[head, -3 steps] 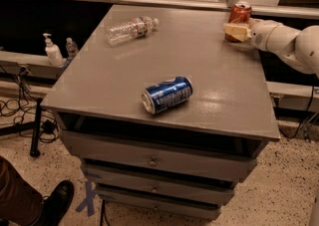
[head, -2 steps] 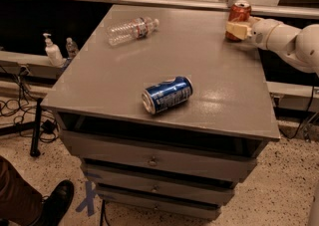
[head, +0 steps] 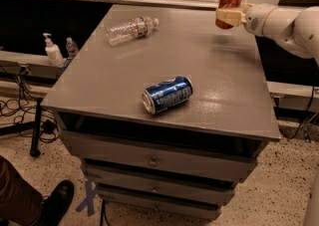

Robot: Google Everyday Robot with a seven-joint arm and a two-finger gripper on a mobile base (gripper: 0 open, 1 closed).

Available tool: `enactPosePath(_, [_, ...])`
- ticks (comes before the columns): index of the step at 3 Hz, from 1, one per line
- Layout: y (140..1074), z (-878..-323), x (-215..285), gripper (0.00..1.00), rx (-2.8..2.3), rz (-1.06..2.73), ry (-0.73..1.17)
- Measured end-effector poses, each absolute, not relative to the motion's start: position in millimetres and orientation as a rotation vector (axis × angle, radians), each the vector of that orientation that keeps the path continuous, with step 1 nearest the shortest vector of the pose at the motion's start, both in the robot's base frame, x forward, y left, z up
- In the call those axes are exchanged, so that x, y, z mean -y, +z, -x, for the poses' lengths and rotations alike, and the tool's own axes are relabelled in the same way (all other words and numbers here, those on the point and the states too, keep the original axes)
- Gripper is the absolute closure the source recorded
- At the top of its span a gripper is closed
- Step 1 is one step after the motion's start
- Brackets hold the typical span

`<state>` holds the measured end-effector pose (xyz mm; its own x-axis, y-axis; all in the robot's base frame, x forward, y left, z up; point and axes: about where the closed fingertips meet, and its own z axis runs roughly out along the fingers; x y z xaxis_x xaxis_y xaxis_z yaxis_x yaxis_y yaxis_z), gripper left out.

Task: Pick coke can

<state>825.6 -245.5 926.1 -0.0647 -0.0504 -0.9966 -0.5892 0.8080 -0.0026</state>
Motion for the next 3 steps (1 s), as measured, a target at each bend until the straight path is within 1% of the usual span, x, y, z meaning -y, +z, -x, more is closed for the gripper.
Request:
enactPosePath(2, [990.5, -793.9, 180.1, 1.0, -1.526, 0.609, 0.661])
enactPosePath(3, [990.5, -792.2, 177.1, 1.0, -1.526, 0.617, 0.67])
